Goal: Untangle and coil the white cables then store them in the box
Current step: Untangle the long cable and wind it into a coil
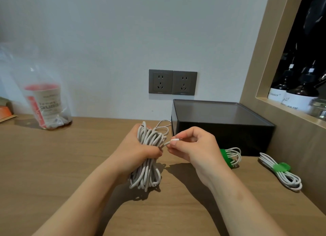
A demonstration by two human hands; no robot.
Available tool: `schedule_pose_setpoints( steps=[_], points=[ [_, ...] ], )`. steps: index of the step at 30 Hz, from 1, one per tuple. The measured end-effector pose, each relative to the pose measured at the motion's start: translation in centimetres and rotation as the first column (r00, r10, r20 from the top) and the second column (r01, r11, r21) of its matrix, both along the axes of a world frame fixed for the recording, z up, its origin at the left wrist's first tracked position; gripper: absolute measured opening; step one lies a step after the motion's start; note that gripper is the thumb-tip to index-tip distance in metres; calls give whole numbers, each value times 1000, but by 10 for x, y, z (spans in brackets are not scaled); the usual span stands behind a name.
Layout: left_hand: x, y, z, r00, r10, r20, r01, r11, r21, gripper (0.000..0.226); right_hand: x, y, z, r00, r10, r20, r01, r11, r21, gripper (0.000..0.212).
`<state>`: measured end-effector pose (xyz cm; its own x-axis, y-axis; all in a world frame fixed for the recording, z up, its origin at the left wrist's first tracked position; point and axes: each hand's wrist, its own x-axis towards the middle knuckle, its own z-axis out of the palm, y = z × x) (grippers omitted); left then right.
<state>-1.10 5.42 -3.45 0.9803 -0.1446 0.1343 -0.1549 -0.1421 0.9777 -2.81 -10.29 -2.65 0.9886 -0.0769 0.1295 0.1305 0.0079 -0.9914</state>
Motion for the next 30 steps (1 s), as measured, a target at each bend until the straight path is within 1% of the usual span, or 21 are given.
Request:
schedule_pose_setpoints(
  steps=[5,7,10,13,16,19,22,24,25,28,30],
  points=[
    [-2,-1,2,1000,22,4,-22,1000,-6,51,-2,3,0,999,-5,48,7,999,-40,17],
    [-3,-1,3,1000,1,2,-1,1000,10,51,-4,5,1,997,8,77,-2,998,-67,17],
    [-4,-2,3,999,-44,0,44,999,31,50,-4,5,1,994,3,112,4,998,-64,17],
    [-6,-4,2,999,-46,-1,46,999,26,52,-5,5,1,991,-8,134,19,997,-81,18],
    [-6,-4,2,1000,2,14,-1,1000,-23,45,-3,7,0,981,-39,191,63,991,-119,18],
    [-2,-4,3,995,96,2,-95,986,-135,35,1,11,-6,966,-76,249,119,979,-164,22],
    [4,-2,2,974,216,-71,-227,912,-342,33,1,18,-12,967,-57,247,124,956,-266,16],
    [7,-2,1,951,278,-138,-310,820,-481,36,-3,25,-15,972,-3,235,91,927,-365,13],
    [8,-3,1,935,310,-173,-353,765,-539,37,-5,29,-17,971,34,236,73,900,-429,17],
    [10,-3,0,877,389,-283,-476,609,-635,41,-10,39,-21,951,149,270,38,812,-582,23],
    [11,-1,-2,852,404,-331,-517,558,-649,42,-10,41,-23,946,186,265,18,787,-616,26]
  ],
)
